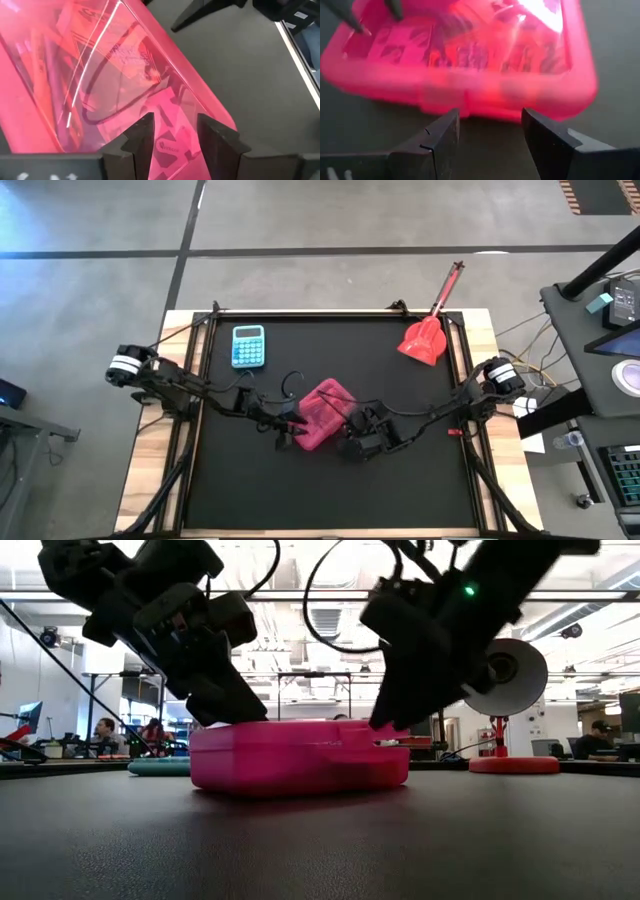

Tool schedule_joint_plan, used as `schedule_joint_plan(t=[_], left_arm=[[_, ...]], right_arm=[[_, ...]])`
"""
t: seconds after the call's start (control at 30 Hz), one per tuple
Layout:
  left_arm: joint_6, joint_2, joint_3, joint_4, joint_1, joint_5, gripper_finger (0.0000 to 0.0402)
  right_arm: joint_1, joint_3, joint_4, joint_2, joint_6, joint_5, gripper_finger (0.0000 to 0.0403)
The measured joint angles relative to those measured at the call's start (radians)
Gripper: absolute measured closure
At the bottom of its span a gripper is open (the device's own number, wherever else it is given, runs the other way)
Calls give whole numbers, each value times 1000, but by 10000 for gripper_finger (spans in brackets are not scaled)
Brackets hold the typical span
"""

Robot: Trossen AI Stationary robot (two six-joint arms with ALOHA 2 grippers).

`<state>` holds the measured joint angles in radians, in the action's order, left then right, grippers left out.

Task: Pack school essentials
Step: Close the pink supply box

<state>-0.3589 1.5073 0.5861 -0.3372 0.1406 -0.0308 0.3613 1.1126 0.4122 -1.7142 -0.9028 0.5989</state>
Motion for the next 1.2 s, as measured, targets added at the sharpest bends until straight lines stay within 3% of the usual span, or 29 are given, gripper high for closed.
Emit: schedule_joint_plan(t=[0.23,0.43,0.6,1.2], left_arm=[[0,-1,-2,-3,-1,5,267],[1,2,-2,-2,0,7,267],[1,2,-3,-2,-1,7,267],[1,2,-3,-2,-1,11,267]], right_arm=[[3,-69,-121,3,7,1,197],[18,7,-137,10,117,5,197],[8,41,-136,10,194,69,197],[-59,-123,-201,1,84,67,197]])
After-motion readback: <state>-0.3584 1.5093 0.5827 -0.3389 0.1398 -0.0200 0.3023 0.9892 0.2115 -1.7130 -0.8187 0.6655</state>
